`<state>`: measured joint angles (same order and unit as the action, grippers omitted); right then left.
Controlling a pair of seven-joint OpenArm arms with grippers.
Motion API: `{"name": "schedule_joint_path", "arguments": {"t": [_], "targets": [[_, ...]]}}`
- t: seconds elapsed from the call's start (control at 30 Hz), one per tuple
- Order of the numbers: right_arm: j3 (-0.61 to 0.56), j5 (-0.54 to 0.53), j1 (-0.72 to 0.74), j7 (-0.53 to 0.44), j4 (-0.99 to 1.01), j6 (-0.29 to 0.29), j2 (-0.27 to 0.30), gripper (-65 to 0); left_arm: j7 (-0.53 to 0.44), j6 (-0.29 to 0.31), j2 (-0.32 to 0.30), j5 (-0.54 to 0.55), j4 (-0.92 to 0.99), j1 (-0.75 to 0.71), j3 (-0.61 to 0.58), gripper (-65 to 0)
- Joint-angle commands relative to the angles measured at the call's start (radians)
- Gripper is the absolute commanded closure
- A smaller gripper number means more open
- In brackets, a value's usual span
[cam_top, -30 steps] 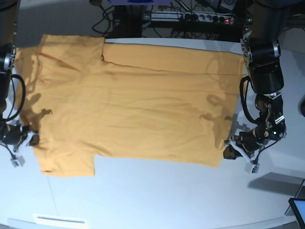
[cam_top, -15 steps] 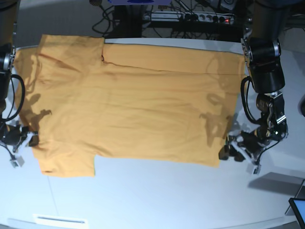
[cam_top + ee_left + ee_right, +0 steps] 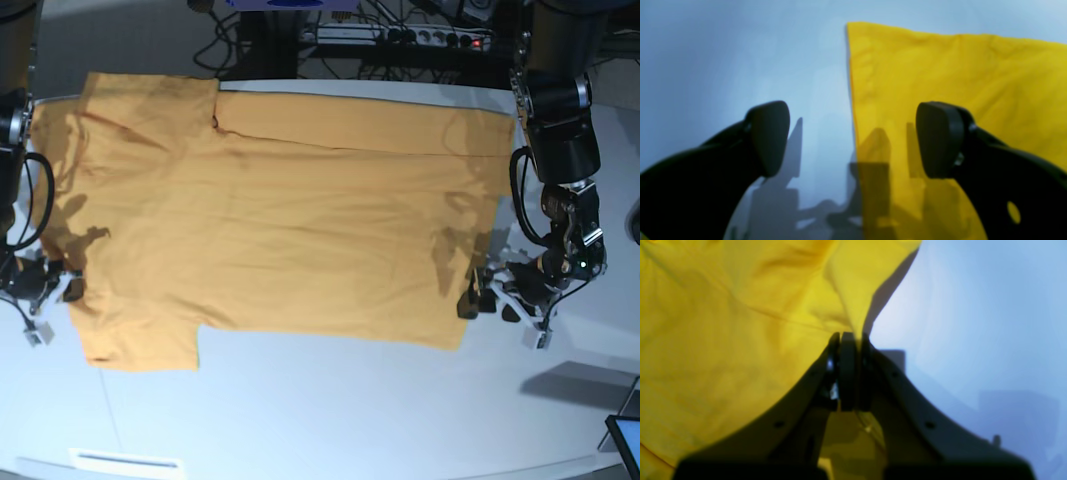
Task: Fold the T-shirt properly
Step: 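Close both grippers on the shirt's long edge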
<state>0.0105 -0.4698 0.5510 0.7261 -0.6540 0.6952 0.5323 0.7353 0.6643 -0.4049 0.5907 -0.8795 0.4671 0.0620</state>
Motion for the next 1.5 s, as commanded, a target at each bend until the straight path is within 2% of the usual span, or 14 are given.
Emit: {"name": "schedule_joint_path", "arguments": {"t": [0.0, 0.13, 0.43, 0.53, 0.77, 0.9, 1.2, 1.47], "targets": [[0.009, -0.013, 0.025, -0.016, -0.014, 0.003, 0.021, -0.1, -0.020, 0.010, -0.016, 0.051, 0.015, 0.031, 0.005, -56.4], [0.009, -0.013, 0.011, -0.018, -0.014, 0.003, 0.024, -0.1, -0.020, 0.010, -0.021, 0.140, 0.108, 0.068, -0.004, -56.4], [0.010, -0.013, 0.011, -0.020, -0.014, 0.003, 0.025, -0.1, -0.015, 0.012, 0.011, 0.148, 0.122, 0.071, -0.009, -56.4], [0.010, -0.013, 0.011, -0.016, -0.014, 0.003, 0.025, -0.1, 0.039, 0.012, 0.028, 0.147, 0.121, 0.071, -0.009, -56.4], [0.010, -0.014, 0.011, -0.015, -0.014, 0.003, 0.025, -0.1, 0.045, 0.012, 0.053, 0.148, 0.122, 0.071, -0.009, -56.4], [0.010, -0.016, 0.010, -0.015, -0.014, 0.003, 0.025, -0.1, 0.100, 0.012, 0.065, 0.148, 0.118, 0.071, -0.009, -56.4], [0.010, -0.016, 0.010, -0.013, -0.014, 0.003, 0.025, -0.1, 0.106, 0.012, 0.087, 0.142, 0.116, 0.072, -0.009, -56.4], [0.010, -0.016, 0.008, -0.013, -0.014, 0.003, 0.025, -0.1, 0.100, 0.012, 0.087, 0.143, 0.116, 0.072, -0.106, -56.3]]}}
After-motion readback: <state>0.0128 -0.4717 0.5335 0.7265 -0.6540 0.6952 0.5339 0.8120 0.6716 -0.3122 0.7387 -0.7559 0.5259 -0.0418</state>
